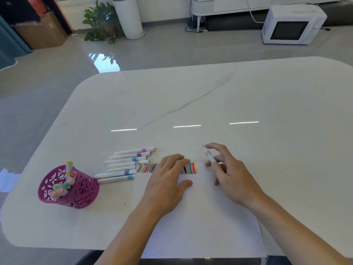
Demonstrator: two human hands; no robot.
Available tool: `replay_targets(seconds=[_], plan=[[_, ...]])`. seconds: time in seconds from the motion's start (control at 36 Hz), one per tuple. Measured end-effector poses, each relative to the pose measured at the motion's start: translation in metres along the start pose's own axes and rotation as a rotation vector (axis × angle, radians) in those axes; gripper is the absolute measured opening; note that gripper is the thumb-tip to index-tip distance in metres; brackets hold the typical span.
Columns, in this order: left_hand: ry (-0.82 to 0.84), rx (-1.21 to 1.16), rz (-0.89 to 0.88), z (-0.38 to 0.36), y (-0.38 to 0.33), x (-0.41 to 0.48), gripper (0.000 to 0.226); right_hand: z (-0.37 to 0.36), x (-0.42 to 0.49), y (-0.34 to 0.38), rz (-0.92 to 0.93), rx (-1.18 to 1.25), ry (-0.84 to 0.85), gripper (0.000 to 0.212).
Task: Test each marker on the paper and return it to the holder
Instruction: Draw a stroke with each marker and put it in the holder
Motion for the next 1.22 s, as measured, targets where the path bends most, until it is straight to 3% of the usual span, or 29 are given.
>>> replay_targets(seconds=[0.08,0.17,0.42,0.67,0.75,0.86,0.97,1.22], plan=[[0.018,0.007,-0.027,-0.005,-0.001,0.0,0.049,-0.002,0.002,0.002,-0.013,0.181,-0.012,0.033],[0.009,0.004,-0.045,-0.007,-0.002,-0.001,0.047,-0.005,0.004,0.001,-0.051,0.315,0.016,0.042],[-0.011,0.004,-0.071,-0.008,-0.003,-0.002,0.048,-0.013,0.01,-0.005,-0.066,0.465,0.039,0.048],[-0.03,0.02,-0.079,-0.01,-0.003,-0.002,0.047,-0.013,0.009,-0.006,-0.03,0.449,-0.037,0.003],[-0.023,0.018,-0.072,-0.01,-0.003,-0.002,0.047,-0.011,0.008,-0.01,-0.042,0.449,-0.085,0.021],[-0.022,0.023,-0.074,-0.011,-0.003,-0.002,0.046,-0.012,0.007,-0.01,-0.061,0.499,-0.113,0.003],[-0.021,0.023,-0.07,-0.011,-0.002,-0.002,0.047,-0.013,0.006,-0.013,-0.088,0.455,-0.154,0.019],[-0.014,0.019,-0.065,-0.01,-0.002,-0.001,0.047,-0.016,0.005,-0.015,-0.096,0.379,-0.13,0.021]])
Point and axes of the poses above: each hand's wrist, its own x-axis towards the middle knuckle, its own z-axis out of the back of the hand, y = z × x, the point moved 6 cm from there along x, towards the middle knuckle, and after that the axes turned 1 degree about x, right-handed, at the moved point
